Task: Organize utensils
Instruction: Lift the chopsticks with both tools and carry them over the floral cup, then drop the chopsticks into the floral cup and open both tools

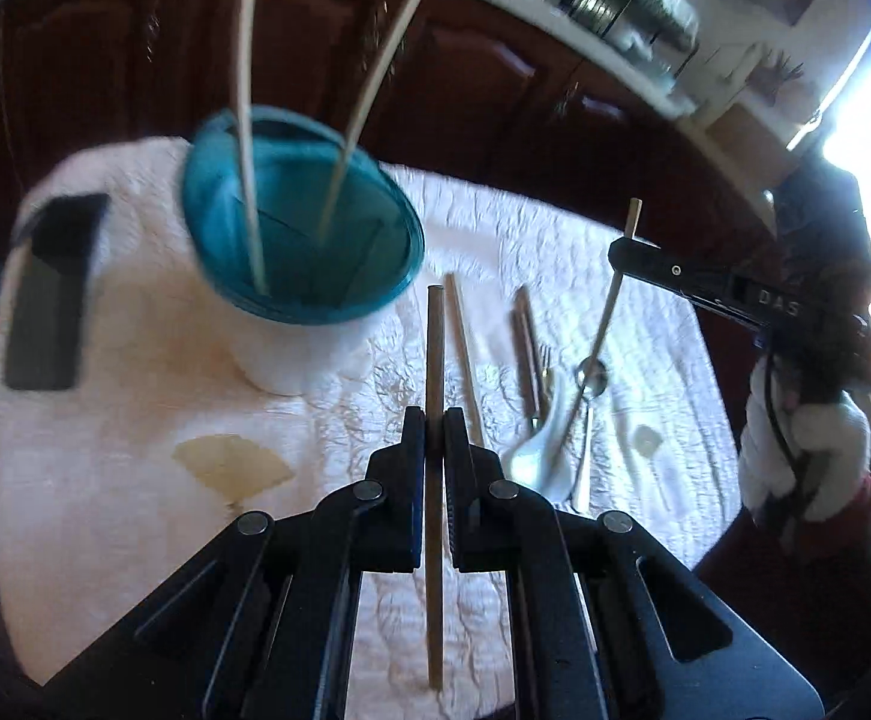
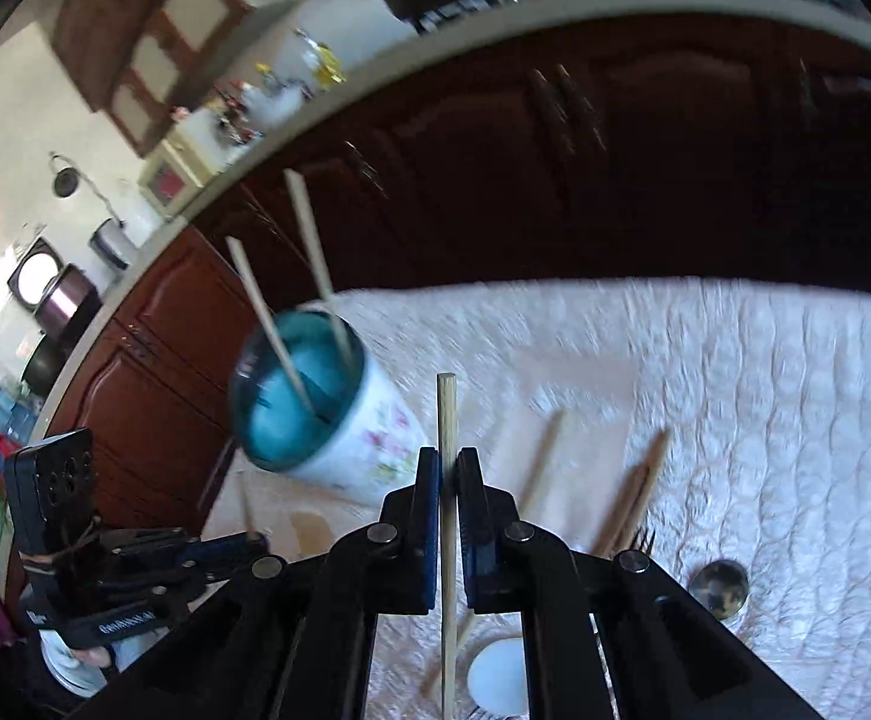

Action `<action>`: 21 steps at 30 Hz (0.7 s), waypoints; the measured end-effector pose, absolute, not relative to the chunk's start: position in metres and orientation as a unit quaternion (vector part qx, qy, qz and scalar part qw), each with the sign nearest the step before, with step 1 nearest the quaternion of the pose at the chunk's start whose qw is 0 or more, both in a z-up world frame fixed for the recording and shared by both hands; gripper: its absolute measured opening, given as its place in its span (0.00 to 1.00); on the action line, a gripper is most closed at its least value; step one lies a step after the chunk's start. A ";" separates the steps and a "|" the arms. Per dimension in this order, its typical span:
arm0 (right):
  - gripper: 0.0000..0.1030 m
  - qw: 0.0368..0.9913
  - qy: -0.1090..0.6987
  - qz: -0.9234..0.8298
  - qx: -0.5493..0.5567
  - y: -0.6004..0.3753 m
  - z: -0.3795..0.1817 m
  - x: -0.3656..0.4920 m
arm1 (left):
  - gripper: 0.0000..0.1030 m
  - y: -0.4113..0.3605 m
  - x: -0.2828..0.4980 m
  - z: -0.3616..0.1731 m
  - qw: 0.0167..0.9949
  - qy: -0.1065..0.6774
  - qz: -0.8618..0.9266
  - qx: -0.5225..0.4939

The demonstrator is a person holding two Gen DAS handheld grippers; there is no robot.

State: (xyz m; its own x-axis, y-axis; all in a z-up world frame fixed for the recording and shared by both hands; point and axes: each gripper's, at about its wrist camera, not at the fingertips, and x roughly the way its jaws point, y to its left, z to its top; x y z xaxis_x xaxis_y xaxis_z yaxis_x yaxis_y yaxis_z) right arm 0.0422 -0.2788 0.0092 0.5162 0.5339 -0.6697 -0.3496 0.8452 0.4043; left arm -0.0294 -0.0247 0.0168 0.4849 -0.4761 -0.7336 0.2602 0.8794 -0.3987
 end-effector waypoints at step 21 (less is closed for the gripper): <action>0.05 0.919 0.267 0.281 0.077 -0.221 0.176 0.048 | 0.05 0.037 -0.003 0.180 0.944 0.277 -0.148 -0.096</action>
State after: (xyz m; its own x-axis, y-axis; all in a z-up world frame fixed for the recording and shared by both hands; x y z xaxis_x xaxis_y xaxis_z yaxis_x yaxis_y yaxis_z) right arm 0.0485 -0.2210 0.1757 0.6997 0.5573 -0.4471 -0.4752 0.8303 0.2913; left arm -0.0028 0.0372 0.1800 0.8026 -0.3338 -0.4944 0.2272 0.9374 -0.2640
